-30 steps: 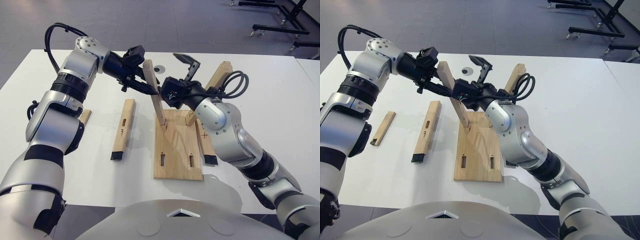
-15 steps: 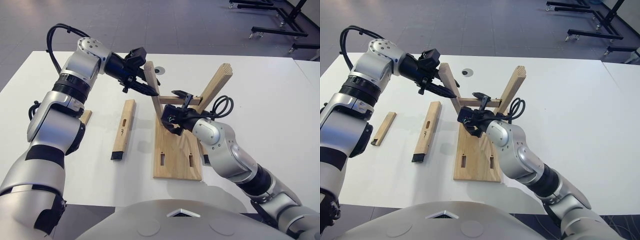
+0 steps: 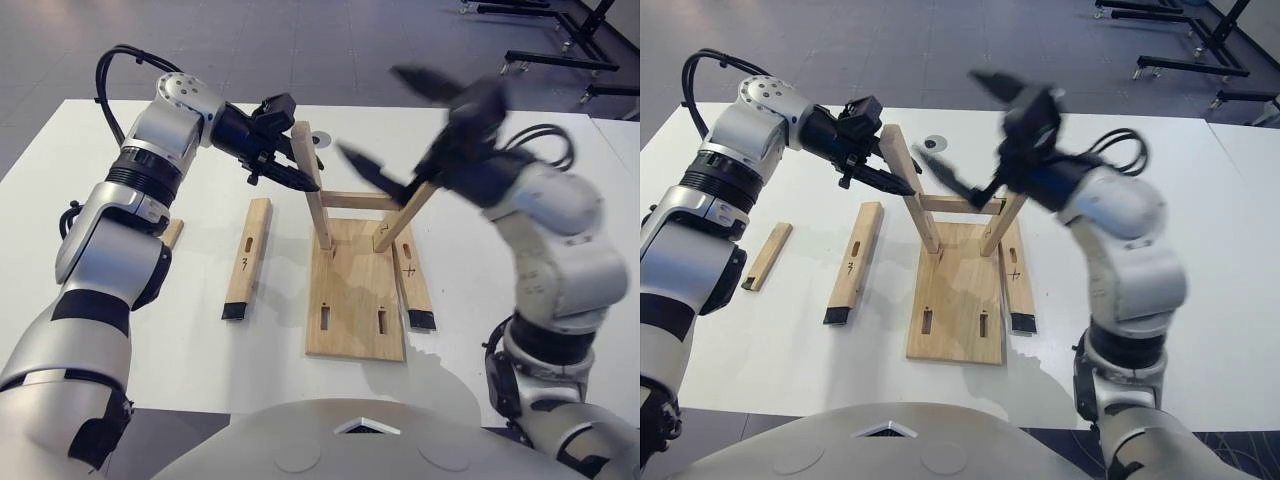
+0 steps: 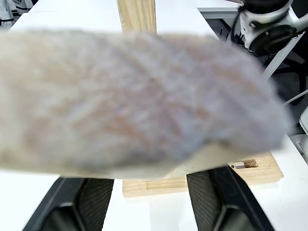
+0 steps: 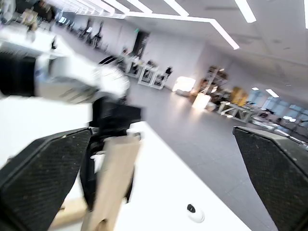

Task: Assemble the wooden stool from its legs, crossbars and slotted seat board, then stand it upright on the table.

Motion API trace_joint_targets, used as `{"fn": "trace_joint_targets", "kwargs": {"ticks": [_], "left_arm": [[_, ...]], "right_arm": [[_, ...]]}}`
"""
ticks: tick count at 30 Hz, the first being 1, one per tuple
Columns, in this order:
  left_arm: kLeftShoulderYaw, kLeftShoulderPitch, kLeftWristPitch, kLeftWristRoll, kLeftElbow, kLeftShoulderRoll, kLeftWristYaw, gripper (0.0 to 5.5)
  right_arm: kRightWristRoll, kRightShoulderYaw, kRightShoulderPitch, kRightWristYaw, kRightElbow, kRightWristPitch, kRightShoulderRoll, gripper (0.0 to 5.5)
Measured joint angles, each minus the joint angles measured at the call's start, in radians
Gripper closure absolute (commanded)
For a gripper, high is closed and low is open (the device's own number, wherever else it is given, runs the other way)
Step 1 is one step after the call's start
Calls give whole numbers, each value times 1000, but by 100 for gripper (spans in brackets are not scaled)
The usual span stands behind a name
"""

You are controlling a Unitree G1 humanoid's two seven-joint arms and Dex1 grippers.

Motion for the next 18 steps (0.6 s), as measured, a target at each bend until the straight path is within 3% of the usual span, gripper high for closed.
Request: {"fn": "trace_joint_targets", "kwargs": {"ticks": [2, 6, 11, 18], "left_arm": [[-1, 0, 1, 1, -18, 0, 11, 346], [-3, 8, 15, 6, -51, 1, 35, 346], [-3, 31, 46, 7, -119, 12, 66, 346], [-3, 62, 73, 7, -190, 36, 92, 346]], "right_arm": [[72, -183, -16, 36, 145, -28, -92, 10], [70, -328, 74, 140, 412, -134, -240, 10], [72, -326, 201, 245, 577, -175, -261, 10], [105, -257, 265, 276, 586, -161, -249, 10]]}}
